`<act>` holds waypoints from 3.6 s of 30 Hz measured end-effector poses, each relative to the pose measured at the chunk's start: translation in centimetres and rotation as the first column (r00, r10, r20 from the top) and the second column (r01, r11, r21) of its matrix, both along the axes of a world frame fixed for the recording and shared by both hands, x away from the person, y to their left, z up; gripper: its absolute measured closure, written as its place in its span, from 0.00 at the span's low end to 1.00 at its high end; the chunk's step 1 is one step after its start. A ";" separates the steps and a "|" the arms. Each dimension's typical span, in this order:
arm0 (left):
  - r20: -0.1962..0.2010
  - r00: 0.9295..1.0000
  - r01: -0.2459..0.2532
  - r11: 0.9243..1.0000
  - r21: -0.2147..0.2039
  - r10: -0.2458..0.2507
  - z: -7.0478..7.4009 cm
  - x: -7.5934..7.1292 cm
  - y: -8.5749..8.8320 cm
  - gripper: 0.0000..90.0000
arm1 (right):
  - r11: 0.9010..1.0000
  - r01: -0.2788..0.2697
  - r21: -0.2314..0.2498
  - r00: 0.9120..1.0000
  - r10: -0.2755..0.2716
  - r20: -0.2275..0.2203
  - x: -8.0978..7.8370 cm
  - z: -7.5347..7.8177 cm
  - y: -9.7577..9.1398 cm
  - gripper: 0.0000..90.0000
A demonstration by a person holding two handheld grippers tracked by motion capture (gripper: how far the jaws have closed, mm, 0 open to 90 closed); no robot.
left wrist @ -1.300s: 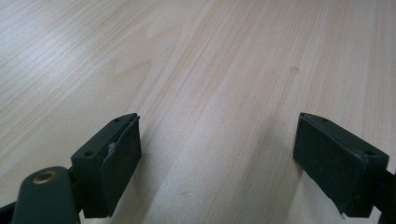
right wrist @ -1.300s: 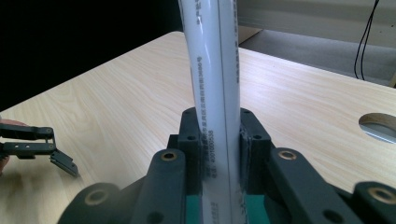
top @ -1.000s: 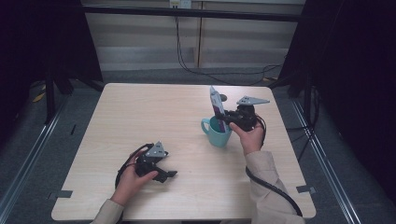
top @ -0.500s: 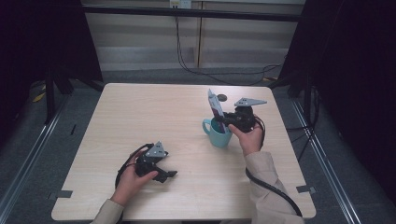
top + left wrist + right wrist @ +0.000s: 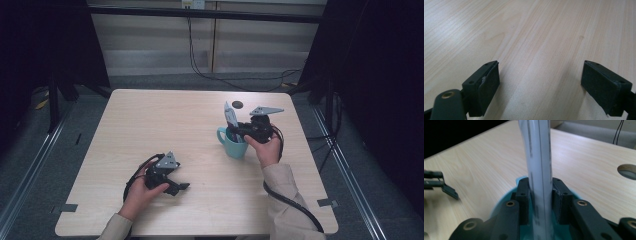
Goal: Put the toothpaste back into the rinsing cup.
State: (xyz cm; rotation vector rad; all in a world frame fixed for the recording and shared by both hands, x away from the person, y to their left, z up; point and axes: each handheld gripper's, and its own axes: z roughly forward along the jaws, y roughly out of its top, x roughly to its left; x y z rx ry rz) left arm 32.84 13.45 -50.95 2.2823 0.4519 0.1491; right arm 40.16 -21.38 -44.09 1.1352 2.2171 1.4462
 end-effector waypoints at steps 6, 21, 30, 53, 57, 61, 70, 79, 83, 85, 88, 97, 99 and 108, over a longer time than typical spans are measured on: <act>-0.001 1.000 0.000 1.000 0.000 0.000 0.0 0.0 0.0 0.17 | 1.000 0.006 -0.011 1.000 -0.006 0.003 -0.2 0.5 -0.3 0.72; -0.001 1.000 0.000 1.000 0.001 0.000 0.0 0.0 0.0 0.17 | 0.999 0.012 -0.046 1.000 -0.012 -0.020 -0.4 1.1 -0.7 0.42; -0.001 1.000 0.000 1.000 0.001 0.000 0.0 0.0 0.0 0.17 | 0.998 0.011 -0.070 1.000 -0.012 -0.019 -0.8 1.9 -0.9 0.30; -0.001 1.000 0.000 1.000 0.001 0.000 0.0 0.0 0.0 0.17 | 0.997 -0.005 -0.080 1.000 0.006 0.005 -3.3 3.5 -2.3 0.19; -0.001 1.000 0.000 1.000 0.001 0.000 0.0 0.0 0.0 0.17 | 0.996 -0.008 -0.087 1.000 0.008 0.003 -3.6 3.5 -2.4 0.18; 0.000 1.000 0.000 1.000 0.000 0.000 0.0 0.0 0.0 0.17 | 0.996 -0.004 -0.086 1.000 0.004 0.004 -4.1 3.6 -2.9 0.18; 0.000 1.000 -0.003 1.000 0.001 0.003 0.0 0.0 0.0 0.17 | 0.992 -0.013 -0.128 1.000 0.015 0.012 -5.5 2.9 -3.8 0.18; 0.001 1.000 -0.002 1.000 0.001 0.002 0.0 0.0 0.0 0.17 | 0.992 -0.010 -0.124 1.000 0.010 0.003 -6.7 2.1 -5.3 0.18; -0.001 1.000 -0.001 1.000 -0.002 0.001 0.0 0.0 0.0 0.17 | 0.991 -0.010 -0.134 1.000 0.010 -0.002 -7.2 1.7 -5.6 0.17; 0.000 1.000 -0.001 1.000 -0.002 0.001 0.0 0.0 0.0 0.17 | 0.989 -0.013 -0.146 1.000 0.013 -0.003 -7.5 1.4 -5.7 0.17; 0.000 1.000 -0.001 1.000 -0.001 0.001 0.0 0.0 0.0 0.17 | 0.988 -0.019 -0.152 1.000 0.018 -0.011 -7.8 1.0 -5.7 0.17; 0.001 1.000 -0.001 1.000 -0.001 0.001 0.0 0.0 0.0 0.17 | 0.982 -0.051 -0.181 0.998 0.045 -0.033 -9.3 -0.9 -5.1 0.17; 0.001 1.000 -0.001 1.000 -0.001 0.001 0.0 0.0 0.0 0.17 | 0.981 -0.057 -0.186 0.998 0.051 -0.037 -9.6 -1.3 -5.0 0.17; 0.001 1.000 -0.001 1.000 -0.002 0.001 0.0 0.0 0.0 0.17 | 0.972 -0.080 -0.221 0.996 0.067 -0.065 -10.5 -3.0 -4.5 0.17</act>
